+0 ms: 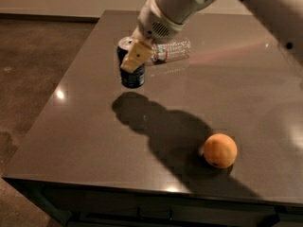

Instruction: Move pepsi can near orange

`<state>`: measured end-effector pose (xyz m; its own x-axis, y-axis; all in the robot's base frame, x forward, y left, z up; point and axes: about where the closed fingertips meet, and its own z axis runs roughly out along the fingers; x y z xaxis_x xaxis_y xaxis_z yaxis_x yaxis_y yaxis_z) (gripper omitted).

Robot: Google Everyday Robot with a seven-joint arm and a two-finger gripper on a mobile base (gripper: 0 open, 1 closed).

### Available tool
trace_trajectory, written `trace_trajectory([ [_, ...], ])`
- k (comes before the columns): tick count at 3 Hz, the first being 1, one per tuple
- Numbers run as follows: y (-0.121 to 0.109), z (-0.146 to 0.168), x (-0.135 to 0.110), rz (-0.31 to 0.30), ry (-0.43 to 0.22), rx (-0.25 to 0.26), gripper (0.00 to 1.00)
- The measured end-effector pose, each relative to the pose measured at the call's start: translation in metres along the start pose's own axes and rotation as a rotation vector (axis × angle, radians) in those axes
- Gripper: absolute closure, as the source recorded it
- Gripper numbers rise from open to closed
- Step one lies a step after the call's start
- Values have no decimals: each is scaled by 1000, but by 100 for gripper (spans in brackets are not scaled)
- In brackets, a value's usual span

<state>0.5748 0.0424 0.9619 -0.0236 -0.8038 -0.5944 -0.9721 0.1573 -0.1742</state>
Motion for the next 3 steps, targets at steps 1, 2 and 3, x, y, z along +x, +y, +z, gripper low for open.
trace_trajectory([
  [1, -2, -15, 30, 18, 6, 14, 100],
  [2, -4, -30, 58, 42, 13, 31, 100],
  [3, 2, -46, 81, 59, 16, 37, 100],
])
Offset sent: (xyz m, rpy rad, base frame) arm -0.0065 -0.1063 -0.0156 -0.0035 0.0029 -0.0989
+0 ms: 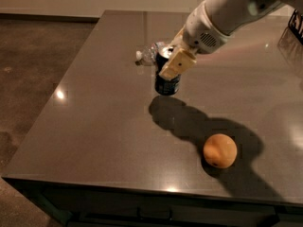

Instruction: Move pepsi can near orange

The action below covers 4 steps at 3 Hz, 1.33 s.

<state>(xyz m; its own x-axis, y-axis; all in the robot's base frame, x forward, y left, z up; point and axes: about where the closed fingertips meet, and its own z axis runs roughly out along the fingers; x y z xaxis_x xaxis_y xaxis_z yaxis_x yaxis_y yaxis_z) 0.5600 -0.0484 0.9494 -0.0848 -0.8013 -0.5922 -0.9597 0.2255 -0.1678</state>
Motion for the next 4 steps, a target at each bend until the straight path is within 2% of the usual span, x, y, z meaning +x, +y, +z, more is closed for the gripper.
trace_trajectory([
  [2, 28, -28, 40, -10, 20, -23, 100],
  [4, 62, -46, 65, -42, 19, -33, 100],
])
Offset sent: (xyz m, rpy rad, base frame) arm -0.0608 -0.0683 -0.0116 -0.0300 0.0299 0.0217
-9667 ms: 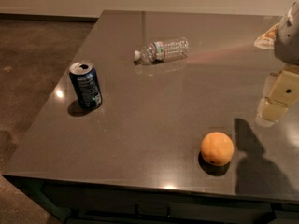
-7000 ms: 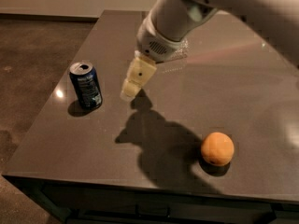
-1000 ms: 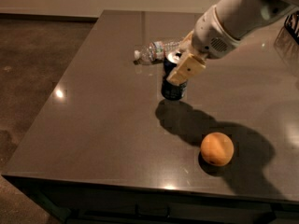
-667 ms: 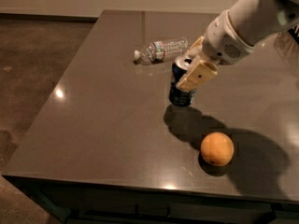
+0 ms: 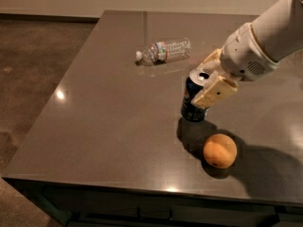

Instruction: Move pepsi can near orange

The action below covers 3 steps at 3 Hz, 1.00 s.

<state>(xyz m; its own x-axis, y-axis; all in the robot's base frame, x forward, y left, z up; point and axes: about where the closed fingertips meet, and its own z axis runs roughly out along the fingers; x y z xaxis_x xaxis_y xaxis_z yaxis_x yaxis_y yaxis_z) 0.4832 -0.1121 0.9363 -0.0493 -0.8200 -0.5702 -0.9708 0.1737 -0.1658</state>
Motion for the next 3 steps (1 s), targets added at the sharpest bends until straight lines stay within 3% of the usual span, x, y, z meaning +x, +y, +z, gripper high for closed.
trace_trajectory([
  [2, 22, 0, 16, -12, 14, -27, 100],
  [3, 24, 6, 18, -11, 25, -28, 84],
])
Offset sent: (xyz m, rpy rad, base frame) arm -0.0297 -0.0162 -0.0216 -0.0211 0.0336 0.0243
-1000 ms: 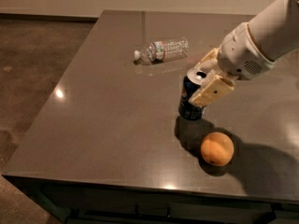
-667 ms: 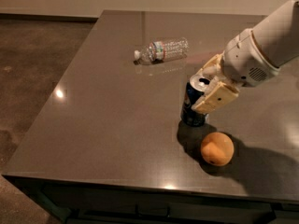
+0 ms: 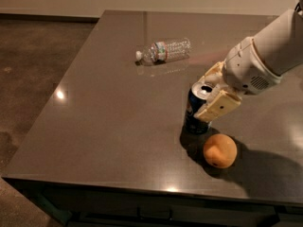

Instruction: Move pepsi can near orange

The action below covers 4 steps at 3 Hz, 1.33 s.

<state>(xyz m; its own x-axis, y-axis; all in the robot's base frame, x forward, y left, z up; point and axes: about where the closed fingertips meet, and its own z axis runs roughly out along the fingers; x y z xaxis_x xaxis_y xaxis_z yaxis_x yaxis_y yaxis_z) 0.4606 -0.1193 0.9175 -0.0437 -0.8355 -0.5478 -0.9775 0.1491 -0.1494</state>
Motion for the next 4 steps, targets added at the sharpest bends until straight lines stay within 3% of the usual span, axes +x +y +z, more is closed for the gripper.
trace_trajectory([
  [3, -4, 11, 3, -9, 25, -29, 15],
  [4, -3, 12, 2, -12, 25, -30, 0],
])
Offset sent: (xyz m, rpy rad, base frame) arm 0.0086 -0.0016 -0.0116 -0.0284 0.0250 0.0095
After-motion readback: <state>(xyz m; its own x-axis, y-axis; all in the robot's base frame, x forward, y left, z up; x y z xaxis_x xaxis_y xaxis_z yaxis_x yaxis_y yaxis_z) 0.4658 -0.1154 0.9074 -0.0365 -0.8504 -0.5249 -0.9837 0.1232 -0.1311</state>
